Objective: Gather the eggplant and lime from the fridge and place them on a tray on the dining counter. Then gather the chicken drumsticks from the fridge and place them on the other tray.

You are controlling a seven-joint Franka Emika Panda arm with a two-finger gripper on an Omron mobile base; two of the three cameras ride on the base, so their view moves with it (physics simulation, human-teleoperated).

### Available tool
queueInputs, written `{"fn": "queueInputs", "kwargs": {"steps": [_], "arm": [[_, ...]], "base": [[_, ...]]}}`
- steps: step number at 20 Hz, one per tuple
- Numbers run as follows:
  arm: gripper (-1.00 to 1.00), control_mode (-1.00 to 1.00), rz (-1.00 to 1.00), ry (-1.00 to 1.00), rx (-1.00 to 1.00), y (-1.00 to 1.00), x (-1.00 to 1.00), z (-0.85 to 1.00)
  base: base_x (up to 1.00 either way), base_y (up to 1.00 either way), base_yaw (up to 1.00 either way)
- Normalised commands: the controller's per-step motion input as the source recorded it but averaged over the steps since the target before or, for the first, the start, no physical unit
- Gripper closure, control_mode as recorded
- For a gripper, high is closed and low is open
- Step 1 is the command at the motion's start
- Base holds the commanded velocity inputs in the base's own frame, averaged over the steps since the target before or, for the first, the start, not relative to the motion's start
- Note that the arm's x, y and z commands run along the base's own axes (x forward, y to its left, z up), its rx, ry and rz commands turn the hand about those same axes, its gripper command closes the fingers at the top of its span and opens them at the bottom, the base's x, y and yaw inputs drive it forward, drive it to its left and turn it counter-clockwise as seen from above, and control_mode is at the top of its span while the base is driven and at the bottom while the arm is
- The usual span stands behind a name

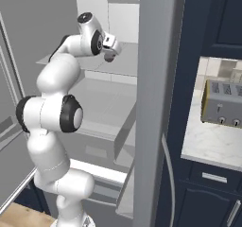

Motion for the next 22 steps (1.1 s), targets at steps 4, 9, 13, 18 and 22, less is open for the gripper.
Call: {"fn": "queueInputs", "kwargs": {"steps": [4, 9, 13, 18, 22], "arm": [[-1.00, -1.00, 0.00, 0.02, 0.00, -0.03, 0.21, -0.04], [-1.00, -1.00, 0.00, 0.00, 0.00, -0.01, 0.06, -0.14], [-1.00, -1.00, -0.01, 0.00, 0.00, -0.05, 0.00, -0.25], [-1.00, -1.00, -0.02, 0.00, 0.00, -0.01, 0.00, -0.13], [-1.00, -1.00, -0.03, 0.00, 0.00, 0.00, -0.30, -0.15]], "base": [[0.00, 0.00, 0.00], [0.00, 0.00, 0.00], [0.00, 0.00, 0.00], [0.00, 0.00, 0.00], [0.00, 0.00, 0.00]]}}
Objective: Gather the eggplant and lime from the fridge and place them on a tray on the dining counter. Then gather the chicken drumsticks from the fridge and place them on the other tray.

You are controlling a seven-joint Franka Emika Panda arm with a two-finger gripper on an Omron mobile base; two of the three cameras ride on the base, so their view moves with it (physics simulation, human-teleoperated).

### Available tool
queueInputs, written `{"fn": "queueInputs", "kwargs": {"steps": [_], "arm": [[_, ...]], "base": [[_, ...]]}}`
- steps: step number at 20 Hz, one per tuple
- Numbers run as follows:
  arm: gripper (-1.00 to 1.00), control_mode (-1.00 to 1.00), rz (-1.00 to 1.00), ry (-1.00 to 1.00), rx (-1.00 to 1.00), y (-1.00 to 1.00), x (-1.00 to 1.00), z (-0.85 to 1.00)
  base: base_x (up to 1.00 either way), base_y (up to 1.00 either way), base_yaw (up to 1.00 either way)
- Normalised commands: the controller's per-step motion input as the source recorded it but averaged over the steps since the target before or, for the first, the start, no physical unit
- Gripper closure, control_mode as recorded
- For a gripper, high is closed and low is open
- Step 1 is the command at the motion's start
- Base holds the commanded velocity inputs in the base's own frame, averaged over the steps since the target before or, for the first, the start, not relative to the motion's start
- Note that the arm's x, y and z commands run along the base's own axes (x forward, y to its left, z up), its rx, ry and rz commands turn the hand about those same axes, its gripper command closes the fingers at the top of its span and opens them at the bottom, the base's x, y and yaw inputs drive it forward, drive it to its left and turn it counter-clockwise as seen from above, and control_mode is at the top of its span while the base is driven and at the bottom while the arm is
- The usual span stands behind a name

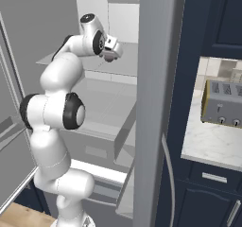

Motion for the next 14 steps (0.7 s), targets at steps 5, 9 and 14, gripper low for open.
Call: {"fn": "queueInputs", "kwargs": {"steps": [5, 9, 14], "arm": [[-1.00, -1.00, -0.04, 0.03, 0.00, 0.00, -0.15, -0.15], [-1.00, -1.00, -0.03, 0.00, 0.00, -0.10, 0.18, -0.19], [-1.00, -1.00, -0.02, 0.02, 0.00, -0.03, 0.26, -0.01]], "base": [[0.00, 0.00, 0.00], [0.00, 0.00, 0.00], [0.00, 0.00, 0.00]]}}
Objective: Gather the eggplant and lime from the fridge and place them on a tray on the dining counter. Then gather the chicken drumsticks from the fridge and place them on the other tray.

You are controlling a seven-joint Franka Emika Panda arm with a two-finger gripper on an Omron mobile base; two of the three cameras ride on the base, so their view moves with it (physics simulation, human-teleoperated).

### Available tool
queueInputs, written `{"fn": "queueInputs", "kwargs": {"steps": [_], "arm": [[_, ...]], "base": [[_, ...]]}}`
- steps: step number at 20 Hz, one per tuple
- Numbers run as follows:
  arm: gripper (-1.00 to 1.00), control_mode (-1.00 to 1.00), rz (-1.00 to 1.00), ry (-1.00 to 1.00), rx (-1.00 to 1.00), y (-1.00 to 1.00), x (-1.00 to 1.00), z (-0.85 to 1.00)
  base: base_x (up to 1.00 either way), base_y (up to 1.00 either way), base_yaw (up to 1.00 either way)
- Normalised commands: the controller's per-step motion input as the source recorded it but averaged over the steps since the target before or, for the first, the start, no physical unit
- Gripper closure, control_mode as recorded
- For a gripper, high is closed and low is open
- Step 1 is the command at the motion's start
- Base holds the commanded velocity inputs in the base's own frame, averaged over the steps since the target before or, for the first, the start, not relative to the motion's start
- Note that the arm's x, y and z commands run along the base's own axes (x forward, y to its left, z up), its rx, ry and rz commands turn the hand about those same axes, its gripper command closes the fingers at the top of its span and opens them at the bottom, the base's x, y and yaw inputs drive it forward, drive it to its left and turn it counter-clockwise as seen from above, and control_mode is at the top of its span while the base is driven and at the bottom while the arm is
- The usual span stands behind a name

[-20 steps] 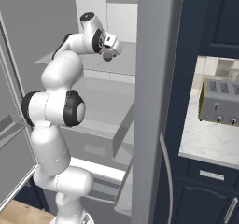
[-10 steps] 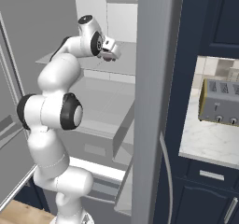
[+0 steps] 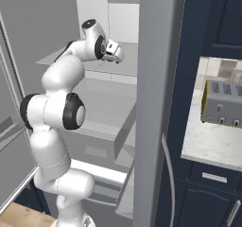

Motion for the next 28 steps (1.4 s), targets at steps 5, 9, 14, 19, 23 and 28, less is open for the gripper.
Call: {"fn": "queueInputs", "kwargs": {"steps": [5, 9, 14, 19, 23, 28], "arm": [[-1.00, -1.00, 0.00, 0.02, 0.00, 0.00, 0.29, 0.00], [-1.00, -1.00, 0.00, 0.00, 0.00, 0.00, 0.44, -0.04], [1.00, -1.00, 0.00, -0.08, 0.00, 0.00, 0.37, -0.07], [1.00, -1.00, 0.05, -0.07, 0.00, -0.01, 0.31, -0.08], [1.00, -1.00, 0.00, 0.01, 0.00, -0.01, 0.14, -0.04], [1.00, -1.00, 0.00, -0.02, 0.00, 0.00, -0.13, 0.08]], "base": [[0.00, 0.00, 0.00], [0.00, 0.00, 0.00], [0.00, 0.00, 0.00], [0.00, 0.00, 0.00], [0.00, 0.00, 0.00], [0.00, 0.00, 0.00]]}}
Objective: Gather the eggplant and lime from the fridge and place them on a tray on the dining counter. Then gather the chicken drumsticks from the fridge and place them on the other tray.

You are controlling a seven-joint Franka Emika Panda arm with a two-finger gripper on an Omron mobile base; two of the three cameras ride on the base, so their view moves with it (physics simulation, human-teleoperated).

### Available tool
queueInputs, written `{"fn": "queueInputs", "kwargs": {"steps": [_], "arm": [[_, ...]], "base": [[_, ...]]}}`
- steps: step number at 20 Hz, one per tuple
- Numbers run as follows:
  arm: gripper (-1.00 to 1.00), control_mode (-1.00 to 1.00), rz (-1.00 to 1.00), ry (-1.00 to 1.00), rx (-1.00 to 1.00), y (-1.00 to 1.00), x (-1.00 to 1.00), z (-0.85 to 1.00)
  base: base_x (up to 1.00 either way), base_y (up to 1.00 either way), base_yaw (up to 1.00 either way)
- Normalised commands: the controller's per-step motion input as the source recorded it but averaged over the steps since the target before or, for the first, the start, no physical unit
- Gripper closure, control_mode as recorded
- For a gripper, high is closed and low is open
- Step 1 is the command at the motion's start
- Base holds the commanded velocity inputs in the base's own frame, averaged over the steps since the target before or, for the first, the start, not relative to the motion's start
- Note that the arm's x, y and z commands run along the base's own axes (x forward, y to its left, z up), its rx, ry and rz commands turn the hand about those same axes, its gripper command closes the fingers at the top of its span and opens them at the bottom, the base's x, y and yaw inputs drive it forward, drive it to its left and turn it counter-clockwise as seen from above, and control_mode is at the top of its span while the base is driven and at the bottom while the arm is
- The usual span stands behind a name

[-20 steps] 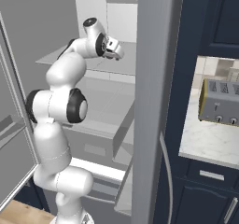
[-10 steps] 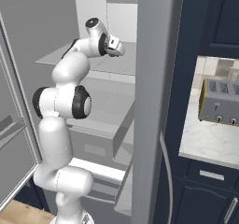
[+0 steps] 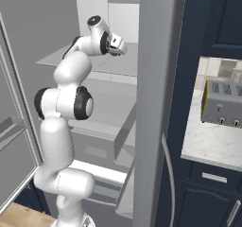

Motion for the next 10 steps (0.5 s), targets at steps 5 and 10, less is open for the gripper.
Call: {"fn": "queueInputs", "kwargs": {"steps": [5, 10], "arm": [[1.00, -1.00, 0.00, -0.01, 0.00, 0.04, -0.55, 0.11], [1.00, -1.00, 0.00, -0.05, 0.00, 0.09, -0.91, 0.01]], "base": [[0.00, 0.00, 0.00], [0.00, 0.00, 0.00]]}}
